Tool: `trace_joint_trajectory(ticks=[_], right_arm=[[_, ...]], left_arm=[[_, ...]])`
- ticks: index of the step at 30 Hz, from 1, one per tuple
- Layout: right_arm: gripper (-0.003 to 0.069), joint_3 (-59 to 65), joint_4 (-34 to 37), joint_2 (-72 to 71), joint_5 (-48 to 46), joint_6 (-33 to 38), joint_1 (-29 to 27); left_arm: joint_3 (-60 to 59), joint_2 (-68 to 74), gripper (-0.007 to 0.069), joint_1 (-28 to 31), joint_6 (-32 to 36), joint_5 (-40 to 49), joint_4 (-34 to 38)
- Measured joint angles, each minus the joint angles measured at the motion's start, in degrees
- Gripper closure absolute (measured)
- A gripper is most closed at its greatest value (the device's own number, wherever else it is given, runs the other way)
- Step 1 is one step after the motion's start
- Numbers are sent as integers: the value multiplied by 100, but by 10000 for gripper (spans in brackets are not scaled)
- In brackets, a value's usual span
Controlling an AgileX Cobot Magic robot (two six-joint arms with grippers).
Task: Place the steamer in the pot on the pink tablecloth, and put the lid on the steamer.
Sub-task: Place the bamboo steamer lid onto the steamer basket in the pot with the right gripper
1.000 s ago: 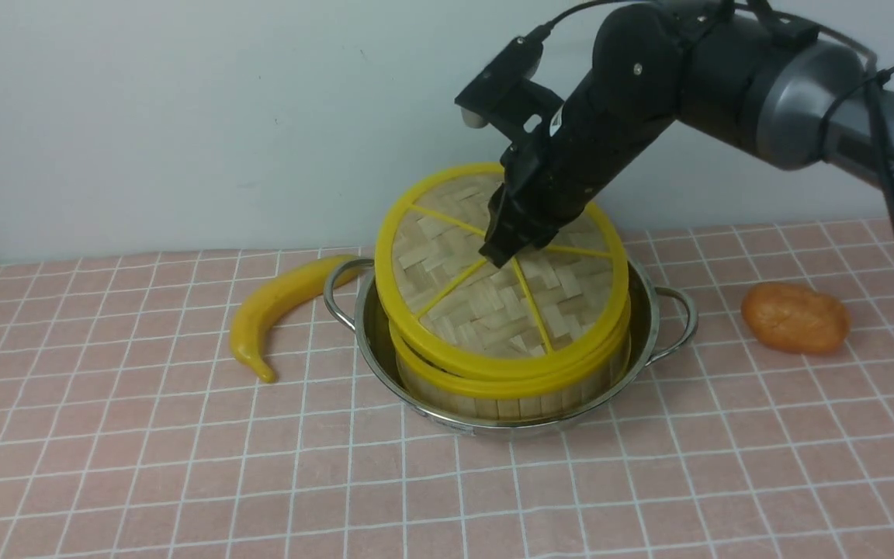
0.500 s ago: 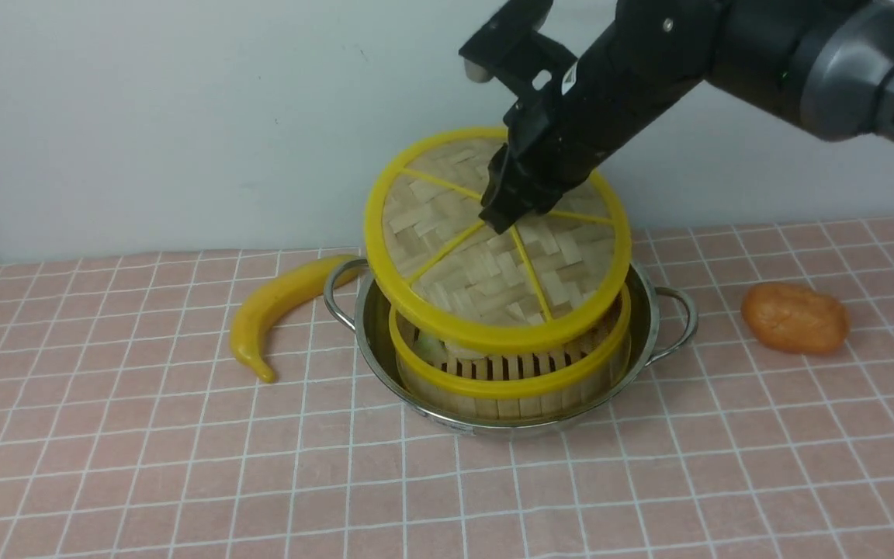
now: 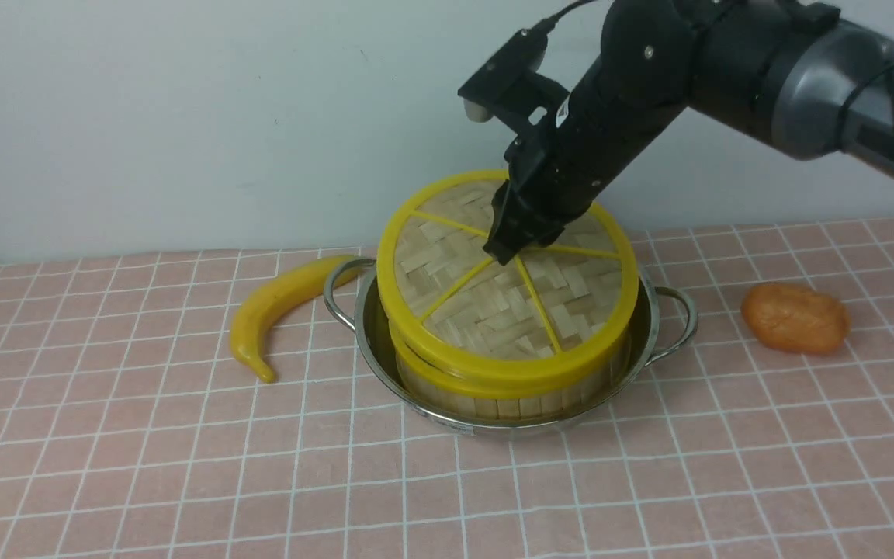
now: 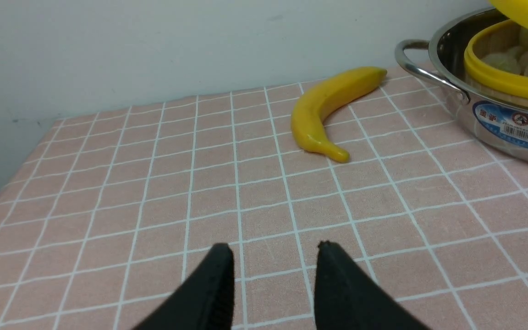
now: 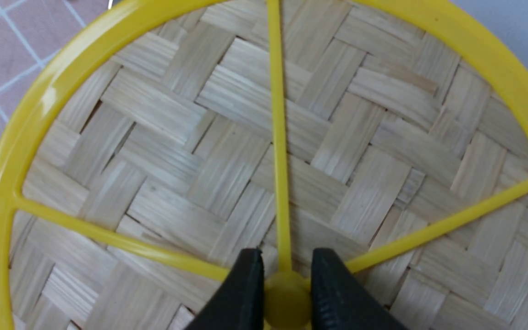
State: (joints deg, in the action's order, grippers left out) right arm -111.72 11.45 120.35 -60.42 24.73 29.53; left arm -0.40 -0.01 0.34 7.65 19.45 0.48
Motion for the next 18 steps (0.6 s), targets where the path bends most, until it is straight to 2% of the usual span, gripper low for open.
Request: trace_joint_trajectory(ticks=[8, 18], right_arm=[[514, 6, 0, 92, 327, 119, 0], [515, 6, 15, 205, 282, 121, 0]], left_arm=[[0, 0, 382, 0, 0, 0, 0], [0, 0, 382, 0, 0, 0, 0]])
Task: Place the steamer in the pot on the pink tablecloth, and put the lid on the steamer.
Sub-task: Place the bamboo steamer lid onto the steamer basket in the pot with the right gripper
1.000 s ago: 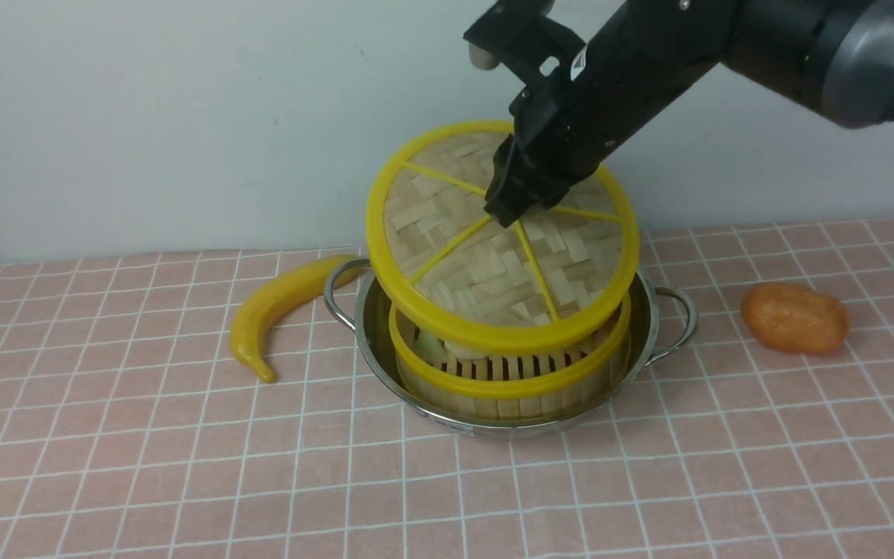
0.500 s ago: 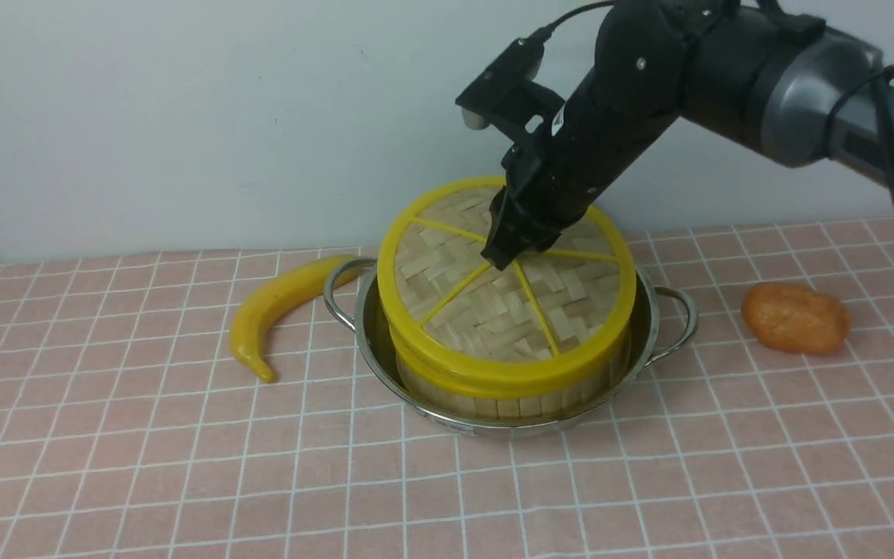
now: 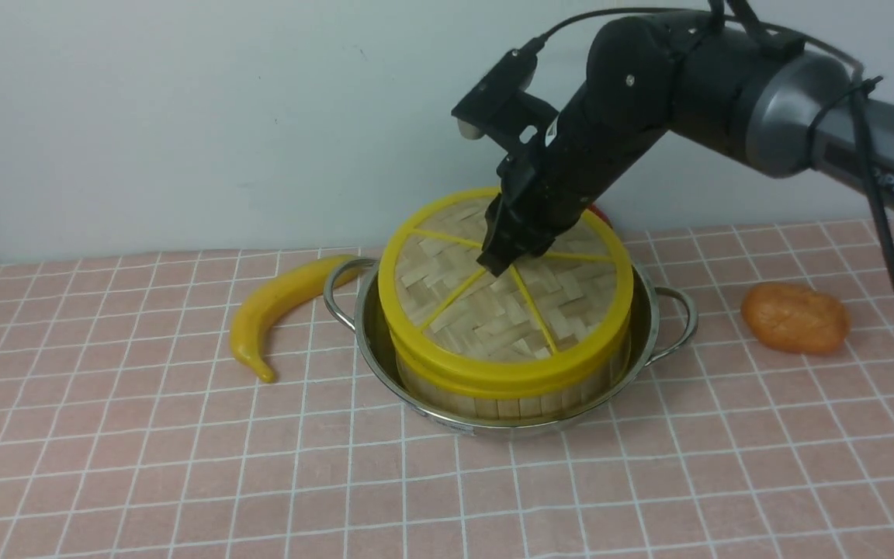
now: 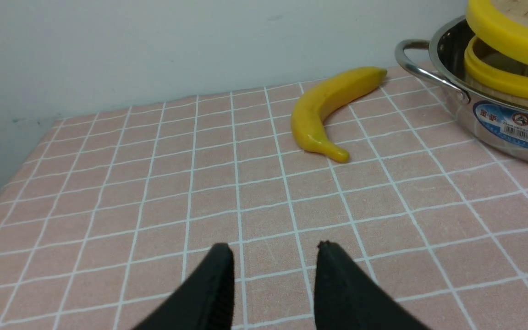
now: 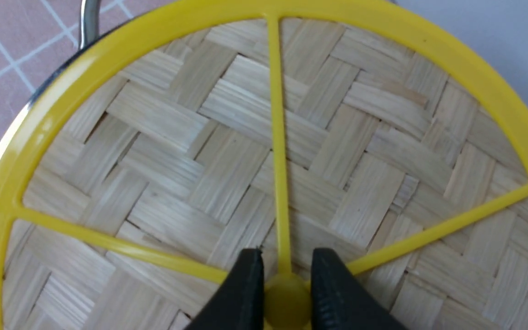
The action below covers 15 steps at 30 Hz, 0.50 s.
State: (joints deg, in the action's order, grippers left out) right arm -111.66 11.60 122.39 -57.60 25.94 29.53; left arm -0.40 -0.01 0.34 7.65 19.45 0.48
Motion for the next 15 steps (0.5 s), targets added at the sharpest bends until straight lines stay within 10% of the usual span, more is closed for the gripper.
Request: trace_joint_trajectory(ticks=[15], right_arm=[[515, 0, -118, 282, 215, 0, 0]], left_arm=[[0, 0, 382, 0, 0, 0, 0]])
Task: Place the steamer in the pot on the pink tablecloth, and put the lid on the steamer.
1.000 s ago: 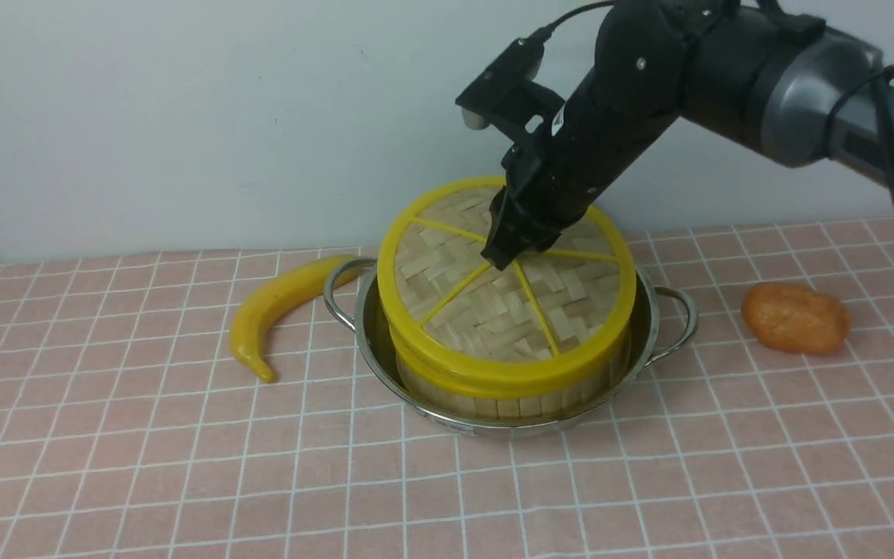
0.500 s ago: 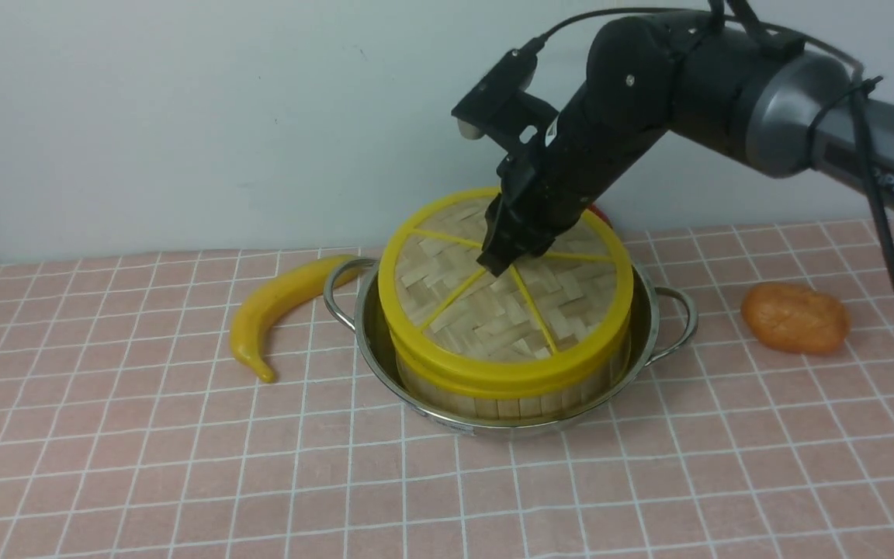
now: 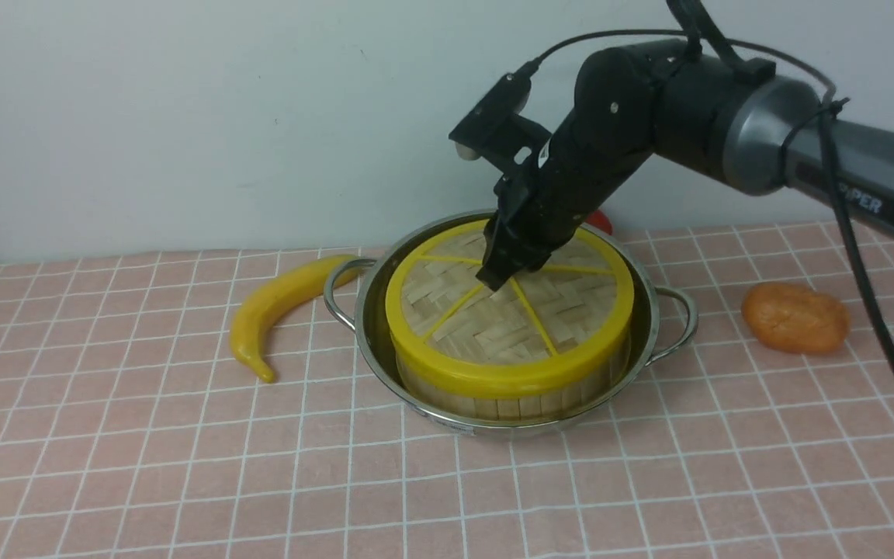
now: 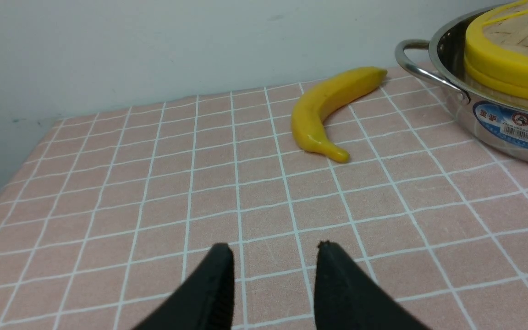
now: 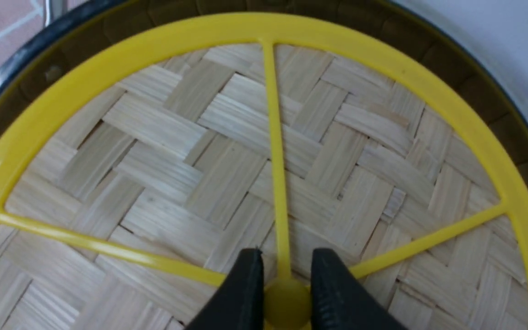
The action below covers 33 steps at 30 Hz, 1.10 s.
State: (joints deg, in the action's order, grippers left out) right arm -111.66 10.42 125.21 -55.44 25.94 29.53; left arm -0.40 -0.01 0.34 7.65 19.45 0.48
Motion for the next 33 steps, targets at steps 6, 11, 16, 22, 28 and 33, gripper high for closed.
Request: trace_joint_trajectory(ticks=[6, 11, 16, 22, 28, 33], right_arm=[[472, 0, -6, 11, 105, 5, 0], [370, 0, -31, 11, 132, 5, 0], [332, 0, -42, 11, 138, 5, 0], [379, 0, -48, -257, 218, -119, 0], [545, 0, -48, -820, 212, -449, 0], [673, 0, -57, -1564, 202, -680, 0]], left_arm=[[0, 0, 382, 0, 0, 0, 0], [0, 0, 382, 0, 0, 0, 0], [0, 0, 382, 0, 0, 0, 0], [0, 0, 382, 0, 0, 0, 0], [0, 0, 382, 0, 0, 0, 0], [0, 0, 382, 0, 0, 0, 0]])
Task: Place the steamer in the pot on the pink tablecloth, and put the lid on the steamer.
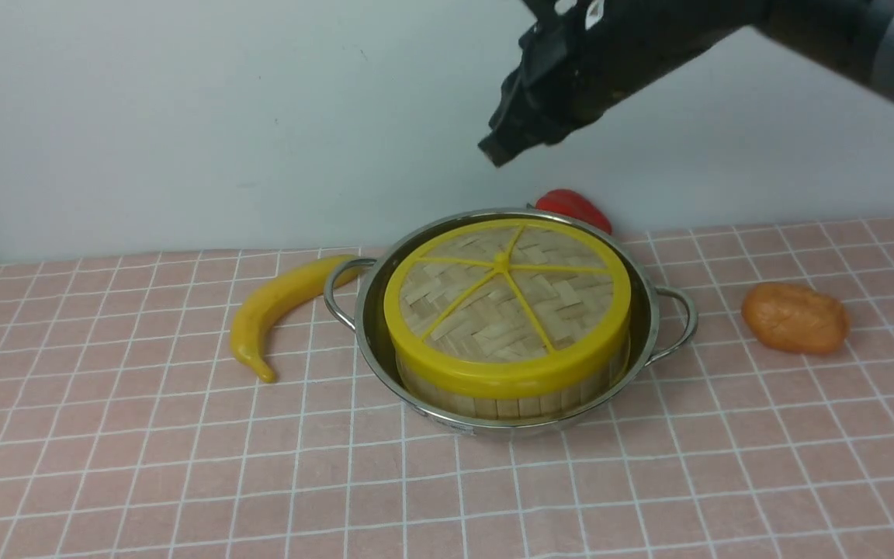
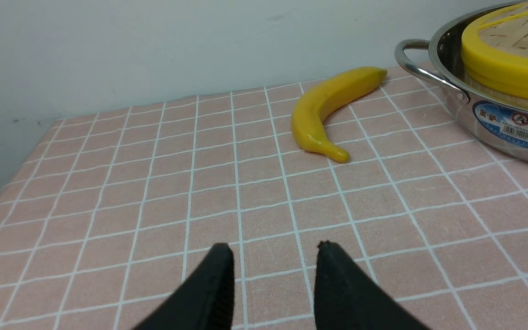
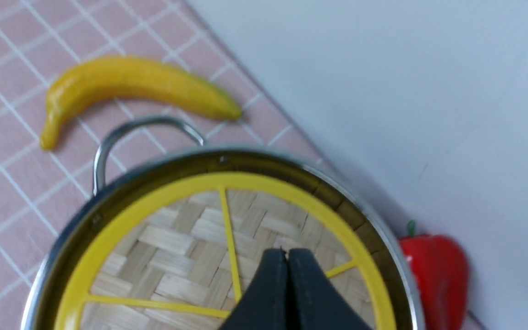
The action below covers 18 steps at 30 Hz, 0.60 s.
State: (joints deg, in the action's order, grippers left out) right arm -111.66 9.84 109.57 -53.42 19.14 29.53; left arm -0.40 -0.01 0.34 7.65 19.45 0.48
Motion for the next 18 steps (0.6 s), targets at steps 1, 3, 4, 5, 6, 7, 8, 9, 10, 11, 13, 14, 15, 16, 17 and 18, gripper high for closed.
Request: trace_joint_trajectory(ticks=[1, 3, 4, 5, 6, 7, 8, 9, 10, 11, 13, 14, 15, 16, 17, 18], right_arm=[[673, -6, 21, -80, 0, -21, 0], [673, -19, 73, -181, 0, -64, 0], [673, -28, 182, -266, 8, -90, 0], [673, -28, 303, -303, 19, -89, 0], [673, -28, 350, -316, 25, -91, 0], [670, -28, 556, -327, 39, -101, 0], [668, -28, 691, -327, 46, -107, 0], [666, -28, 839, -327, 40, -107, -6], [665, -21, 991, -327, 35, -107, -24], [664, -21, 1107, -327, 43, -107, -35], [659, -21, 1314, -327, 41, -107, -57], [658, -21, 1400, -327, 41, -115, -65], [655, -21, 1526, -327, 30, -144, -74], [655, -21, 1595, -327, -38, -172, -76], [652, -21, 1657, -327, -165, -187, -76], [650, -21, 1684, -327, -347, -213, -76]], left_arm=[[0, 0, 382, 0, 0, 0, 0], [0, 0, 382, 0, 0, 0, 0], [0, 0, 382, 0, 0, 0, 0], [0, 0, 382, 0, 0, 0, 0], [0, 0, 382, 0, 0, 0, 0], [0, 0, 382, 0, 0, 0, 0], [0, 0, 382, 0, 0, 0, 0], [0, 0, 382, 0, 0, 0, 0], [0, 0, 382, 0, 0, 0, 0], [0, 0, 382, 0, 0, 0, 0], [0, 0, 382, 0, 0, 0, 0], [0, 0, 382, 0, 0, 0, 0], [0, 0, 382, 0, 0, 0, 0], [0, 0, 382, 0, 0, 0, 0], [0, 0, 382, 0, 0, 0, 0], [0, 0, 382, 0, 0, 0, 0]])
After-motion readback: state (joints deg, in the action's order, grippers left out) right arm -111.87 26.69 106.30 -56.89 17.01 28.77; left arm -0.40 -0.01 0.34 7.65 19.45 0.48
